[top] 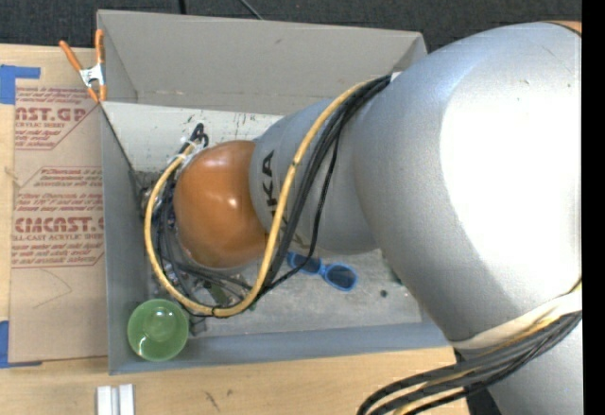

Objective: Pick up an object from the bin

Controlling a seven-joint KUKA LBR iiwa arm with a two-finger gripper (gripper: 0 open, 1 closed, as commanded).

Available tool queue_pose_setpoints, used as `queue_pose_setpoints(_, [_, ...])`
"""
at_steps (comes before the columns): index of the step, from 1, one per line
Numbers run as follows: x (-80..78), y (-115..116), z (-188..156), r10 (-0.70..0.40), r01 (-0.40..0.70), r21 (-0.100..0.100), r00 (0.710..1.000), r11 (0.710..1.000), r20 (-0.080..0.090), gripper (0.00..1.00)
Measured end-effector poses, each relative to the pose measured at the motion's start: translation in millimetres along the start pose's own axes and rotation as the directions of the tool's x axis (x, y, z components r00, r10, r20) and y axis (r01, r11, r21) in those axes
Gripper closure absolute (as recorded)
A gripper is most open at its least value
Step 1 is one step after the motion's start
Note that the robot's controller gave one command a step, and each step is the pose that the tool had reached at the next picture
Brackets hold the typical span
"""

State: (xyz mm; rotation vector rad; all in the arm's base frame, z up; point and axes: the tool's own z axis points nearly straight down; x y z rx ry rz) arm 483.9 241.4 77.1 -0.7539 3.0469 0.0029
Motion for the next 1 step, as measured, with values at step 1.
queue_pose_setpoints(1, [0.0, -16.4, -136.4, 0.021, -0.021, 0.002, 1.0, 1.0, 0.007, 1.0])
